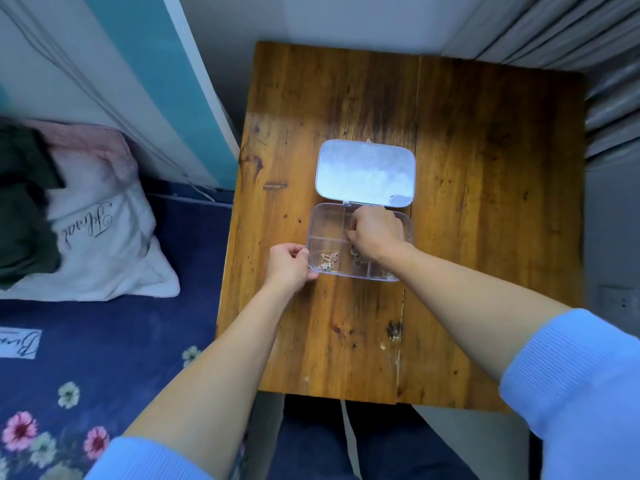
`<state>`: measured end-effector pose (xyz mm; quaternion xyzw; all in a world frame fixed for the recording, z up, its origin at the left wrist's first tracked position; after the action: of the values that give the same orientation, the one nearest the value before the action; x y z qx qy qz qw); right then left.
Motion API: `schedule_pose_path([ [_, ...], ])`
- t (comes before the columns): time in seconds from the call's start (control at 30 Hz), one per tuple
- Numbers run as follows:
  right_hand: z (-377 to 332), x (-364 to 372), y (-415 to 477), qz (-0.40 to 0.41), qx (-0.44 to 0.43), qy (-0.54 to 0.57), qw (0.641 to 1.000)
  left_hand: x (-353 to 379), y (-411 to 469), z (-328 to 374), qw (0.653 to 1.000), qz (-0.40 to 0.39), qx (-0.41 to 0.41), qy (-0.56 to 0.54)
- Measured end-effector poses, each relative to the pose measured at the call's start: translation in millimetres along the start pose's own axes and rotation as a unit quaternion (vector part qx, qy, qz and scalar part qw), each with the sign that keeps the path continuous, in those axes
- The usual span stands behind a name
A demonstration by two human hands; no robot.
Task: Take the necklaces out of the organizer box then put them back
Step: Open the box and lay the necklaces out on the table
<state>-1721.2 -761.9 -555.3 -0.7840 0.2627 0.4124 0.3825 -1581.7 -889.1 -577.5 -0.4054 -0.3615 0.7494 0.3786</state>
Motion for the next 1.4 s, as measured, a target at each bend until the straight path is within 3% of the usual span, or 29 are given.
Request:
schedule_pose_path([
  [0.17,10.4,-36.3,-30.6,0.056,0.018,0.194,0.979,-19.8,-4.9,-1.0,1.0,0.011,-0.004,0.006],
  [0.33,19.0,-64.0,-74.6,0.055,0.11,0.452,0.884,-39.6,-20.3,12.5,0.996,0.035,0.048,0.067],
  [0.57,4.3,-58.2,-140.1,0.034,0.148,0.569,0.808,-29.4,-44.6,23.1,0.988,-0.052,0.089,0.115],
  [0.77,-12.3,-0.5,-204.6,-0.003,0.186,0.617,0.765,20.9,-71.6,-18.9,0.95,-0.284,-0.08,0.103],
  [0.97,-5.1,50.1,-247.2,0.007,0.214,0.651,0.728,67.0,-68.8,-38.5,0.92,-0.347,-0.172,0.065],
  [1.17,15.7,72.9,-263.0,0.018,0.229,0.634,0.739,97.8,-60.6,-37.6,0.933,-0.315,-0.171,-0.027],
  [1.4,45.4,94.9,-270.2,0.012,0.23,0.491,0.84,84.6,-59.4,-33.9,0.954,-0.261,-0.133,-0.066],
])
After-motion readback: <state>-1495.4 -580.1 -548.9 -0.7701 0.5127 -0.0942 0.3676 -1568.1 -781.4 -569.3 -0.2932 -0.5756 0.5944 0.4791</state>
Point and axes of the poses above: each hand's wrist, its own y-axis towards the middle knuckle, its own x-axis out of the palm, z = x × y, the point moved 7 cm from there along y, towards the middle knuckle, and after that the axes turned 11 degrees about -x, right-handed, at the moved point
